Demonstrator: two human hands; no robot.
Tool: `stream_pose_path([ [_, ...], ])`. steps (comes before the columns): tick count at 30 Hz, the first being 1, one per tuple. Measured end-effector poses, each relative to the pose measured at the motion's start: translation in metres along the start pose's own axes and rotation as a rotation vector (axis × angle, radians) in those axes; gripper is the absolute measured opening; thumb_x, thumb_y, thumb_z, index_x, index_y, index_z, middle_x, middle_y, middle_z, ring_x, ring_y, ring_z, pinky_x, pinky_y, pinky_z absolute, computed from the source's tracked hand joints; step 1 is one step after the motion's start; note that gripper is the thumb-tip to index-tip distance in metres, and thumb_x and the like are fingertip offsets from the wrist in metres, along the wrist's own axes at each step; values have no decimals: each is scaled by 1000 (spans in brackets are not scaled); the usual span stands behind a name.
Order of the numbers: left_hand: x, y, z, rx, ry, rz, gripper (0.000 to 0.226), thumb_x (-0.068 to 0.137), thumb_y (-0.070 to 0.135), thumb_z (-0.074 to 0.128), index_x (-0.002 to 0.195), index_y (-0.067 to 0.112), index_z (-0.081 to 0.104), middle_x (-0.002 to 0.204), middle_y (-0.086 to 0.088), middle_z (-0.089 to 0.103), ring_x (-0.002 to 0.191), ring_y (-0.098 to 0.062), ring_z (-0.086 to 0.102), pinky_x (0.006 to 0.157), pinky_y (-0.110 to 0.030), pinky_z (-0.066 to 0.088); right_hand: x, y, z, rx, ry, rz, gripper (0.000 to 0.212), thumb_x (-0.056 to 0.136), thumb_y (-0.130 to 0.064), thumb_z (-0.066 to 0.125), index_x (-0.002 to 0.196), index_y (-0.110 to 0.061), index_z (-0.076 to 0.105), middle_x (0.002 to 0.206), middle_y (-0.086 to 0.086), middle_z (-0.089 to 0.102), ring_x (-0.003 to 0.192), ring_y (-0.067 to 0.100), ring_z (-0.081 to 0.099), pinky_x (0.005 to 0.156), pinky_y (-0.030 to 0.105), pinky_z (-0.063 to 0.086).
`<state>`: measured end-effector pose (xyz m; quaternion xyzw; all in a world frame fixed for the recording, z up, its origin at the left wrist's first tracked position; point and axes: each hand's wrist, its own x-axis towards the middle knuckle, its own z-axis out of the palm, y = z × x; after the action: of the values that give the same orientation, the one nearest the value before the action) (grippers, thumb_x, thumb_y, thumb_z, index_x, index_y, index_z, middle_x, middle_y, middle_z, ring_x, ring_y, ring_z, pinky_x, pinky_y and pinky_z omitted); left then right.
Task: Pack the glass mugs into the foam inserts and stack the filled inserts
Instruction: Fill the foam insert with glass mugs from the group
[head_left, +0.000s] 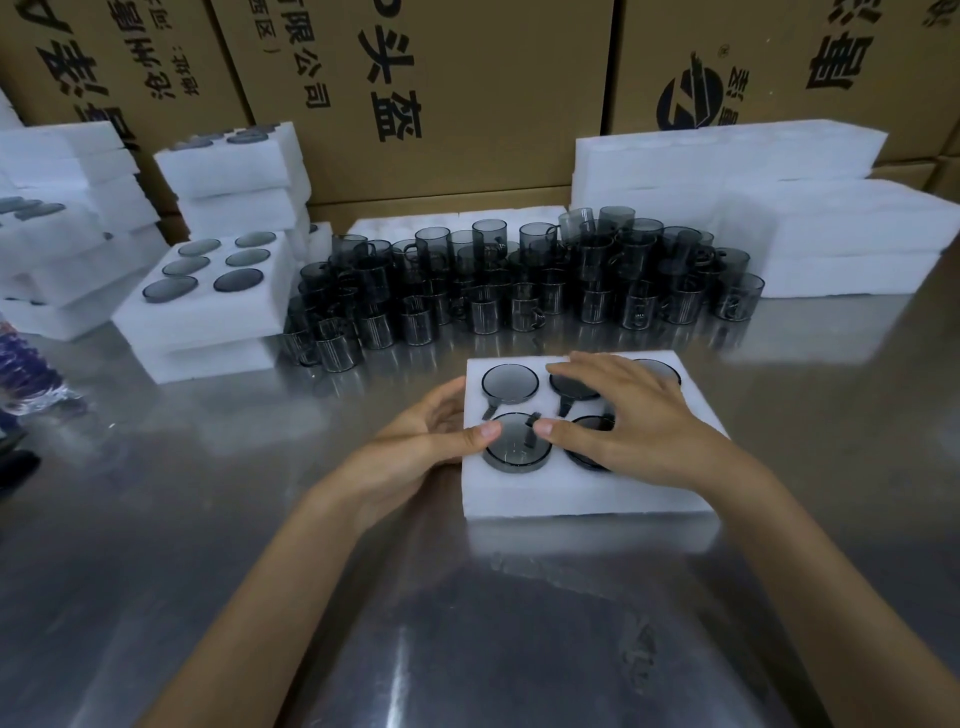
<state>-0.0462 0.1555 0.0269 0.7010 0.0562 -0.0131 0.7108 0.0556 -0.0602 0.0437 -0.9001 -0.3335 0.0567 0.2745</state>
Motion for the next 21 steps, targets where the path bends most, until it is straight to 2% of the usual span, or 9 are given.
stream_pose_path([
  [4, 0, 1, 2, 14, 47, -9, 75, 71, 20, 80, 140, 25, 51, 131, 5, 65, 117, -9, 64, 91, -24, 54, 2, -2, 2, -27, -4, 3, 76, 74, -77, 52, 144, -49, 39, 160, -21, 23, 149, 5, 10, 121, 38, 3],
  [7, 1, 1, 1, 37, 56, -26, 77, 70, 18, 87, 138, 27, 52, 131, 7, 65, 117, -8, 63, 95, -27, 52, 2, -5, 1, -8, 13, 12, 74, 74, -74, 57, 142, -49, 41, 159, -20, 24, 148, 4, 12, 121, 39, 5],
  [9, 1, 0, 2, 54, 78, -20, 74, 70, 16, 85, 135, 29, 54, 128, 9, 67, 117, -6, 63, 96, -28, 51, 1, -7, 2, 9, 28, 21, 71, 76, -71, 61, 140, -49, 42, 158, -21, 26, 147, 3, 13, 121, 38, 6],
  [11, 2, -2, 9, 101, 154, 7, 67, 75, 11, 80, 133, 32, 55, 127, 10, 66, 113, -2, 64, 88, -23, 52, 1, -8, 2, 24, 44, 26, 68, 76, -69, 64, 138, -49, 44, 157, -21, 27, 146, 2, 15, 120, 37, 7],
  [13, 2, -5, 21, 148, 269, 38, 62, 83, 4, 71, 134, 34, 53, 127, 11, 64, 104, 3, 65, 75, -17, 54, 1, -7, 3, 25, 64, 29, 68, 76, -68, 66, 137, -48, 46, 156, -21, 29, 145, 3, 17, 118, 35, 8],
  [16, 1, -7, 33, 150, 348, 39, 57, 87, 5, 64, 133, 37, 53, 122, 13, 65, 101, -3, 67, 67, -15, 54, 0, -7, 3, 31, 75, 32, 69, 76, -69, 67, 137, -45, 48, 155, -21, 32, 144, 3, 20, 116, 33, 10],
  [19, 0, -3, 34, 168, 347, -8, 38, 86, 7, 64, 113, 35, 66, 107, 4, 74, 95, -14, 71, 77, -27, 59, -2, -6, 2, 78, 79, 11, 72, 77, -66, 69, 140, -42, 45, 146, -20, 43, 140, 5, 29, 115, 33, 21],
  [21, -1, -1, 34, 225, 373, -45, 20, 83, 11, 65, 95, 26, 73, 98, -3, 75, 90, -20, 71, 77, -27, 56, -1, -2, -4, 247, 130, 58, 65, 80, -61, 70, 138, -41, 48, 143, -15, 48, 135, 8, 39, 109, 31, 33],
])
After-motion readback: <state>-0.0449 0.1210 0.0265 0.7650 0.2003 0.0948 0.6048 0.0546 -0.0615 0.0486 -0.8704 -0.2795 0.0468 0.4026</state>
